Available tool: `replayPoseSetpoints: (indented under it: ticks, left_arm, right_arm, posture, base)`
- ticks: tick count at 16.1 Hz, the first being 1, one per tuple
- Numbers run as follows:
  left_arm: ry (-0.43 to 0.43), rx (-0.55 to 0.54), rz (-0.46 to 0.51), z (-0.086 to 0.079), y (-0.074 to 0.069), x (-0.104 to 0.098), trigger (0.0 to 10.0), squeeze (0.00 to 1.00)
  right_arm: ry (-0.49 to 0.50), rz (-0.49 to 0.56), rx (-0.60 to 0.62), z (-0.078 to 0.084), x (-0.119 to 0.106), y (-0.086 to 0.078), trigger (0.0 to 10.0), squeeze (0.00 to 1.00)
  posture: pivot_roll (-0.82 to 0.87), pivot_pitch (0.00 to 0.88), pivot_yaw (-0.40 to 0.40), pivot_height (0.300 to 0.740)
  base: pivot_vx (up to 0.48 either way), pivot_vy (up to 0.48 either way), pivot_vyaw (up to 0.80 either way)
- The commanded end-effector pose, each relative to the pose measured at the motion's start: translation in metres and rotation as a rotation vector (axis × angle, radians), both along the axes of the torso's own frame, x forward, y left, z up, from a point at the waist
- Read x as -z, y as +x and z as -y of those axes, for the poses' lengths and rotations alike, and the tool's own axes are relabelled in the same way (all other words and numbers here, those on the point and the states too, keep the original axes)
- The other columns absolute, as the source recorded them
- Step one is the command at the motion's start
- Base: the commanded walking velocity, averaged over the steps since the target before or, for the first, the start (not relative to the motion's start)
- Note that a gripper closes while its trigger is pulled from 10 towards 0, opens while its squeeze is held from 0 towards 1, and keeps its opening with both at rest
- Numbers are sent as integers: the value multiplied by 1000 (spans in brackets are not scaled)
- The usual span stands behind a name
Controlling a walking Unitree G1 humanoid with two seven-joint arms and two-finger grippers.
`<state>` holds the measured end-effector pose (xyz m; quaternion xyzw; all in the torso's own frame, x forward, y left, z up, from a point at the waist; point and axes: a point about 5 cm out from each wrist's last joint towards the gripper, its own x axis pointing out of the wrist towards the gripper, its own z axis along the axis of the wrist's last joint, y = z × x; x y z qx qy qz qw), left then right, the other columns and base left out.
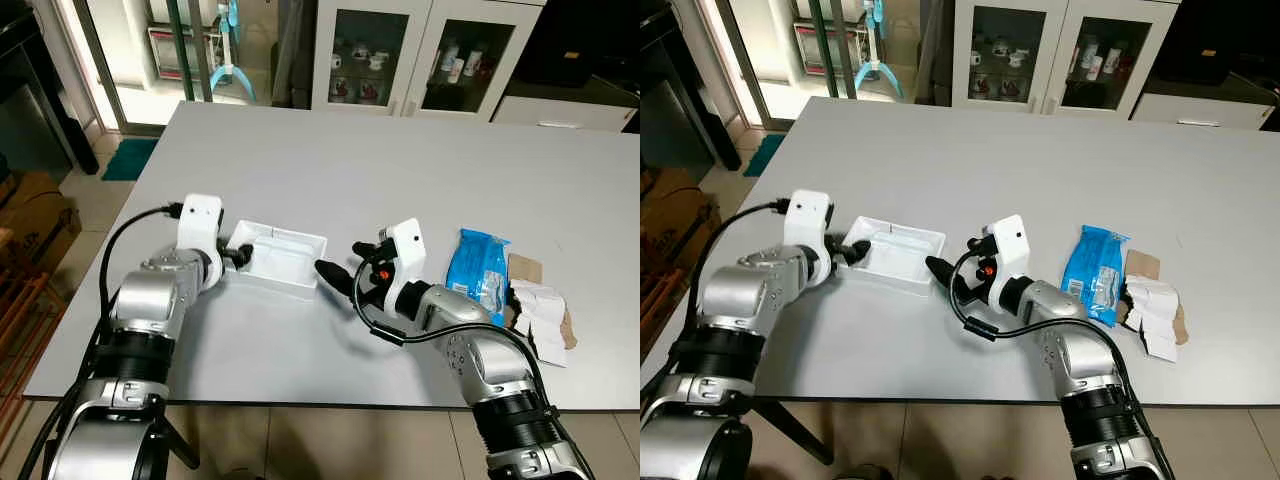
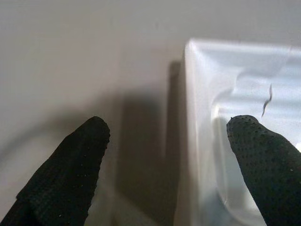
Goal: Picking trash to rubbish bin
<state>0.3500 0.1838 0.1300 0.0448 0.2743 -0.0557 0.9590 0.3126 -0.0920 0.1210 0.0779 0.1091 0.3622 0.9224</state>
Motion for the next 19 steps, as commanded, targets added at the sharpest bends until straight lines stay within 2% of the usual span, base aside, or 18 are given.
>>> replayPoseSetpoints:
  ticks: [1, 3, 4, 5, 6, 19]
  left_arm:
    - [7, 17, -27, 4, -3, 6, 10000, 0]
    - [10, 24, -38, 6, -4, 9, 10000, 0]
    - [15, 26, -42, 7, -4, 11, 9176, 0]
    - [17, 26, -44, 7, -4, 11, 9176, 0]
    - [26, 25, -42, 7, -4, 12, 0, 0]
    - [50, 2, -2, 5, 0, 5, 0, 0]
  right_arm:
    - [20, 19, -20, -2, -6, -1, 10000, 0]
    - [23, 20, -22, -2, -6, -2, 10000, 0]
    - [25, 21, -23, -2, -6, -2, 10000, 0]
    - [25, 21, -23, -2, -6, -2, 10000, 0]
    - [26, 21, -24, -2, -6, -2, 10000, 0]
    - [32, 6, -35, -6, -4, -6, 10000, 0]
  posture:
    - [24, 0, -48, 740]
    - [22, 0, -46, 740]
    - [22, 0, -45, 740]
    - [22, 0, -45, 740]
    - [22, 0, -45, 740]
    - [20, 29, -53, 740]
  base:
    - [0, 0, 0]
    - [0, 0, 0]
    - [0, 0, 0]
    - [0, 0, 0]
    - [0, 0, 0]
    - [0, 0, 0]
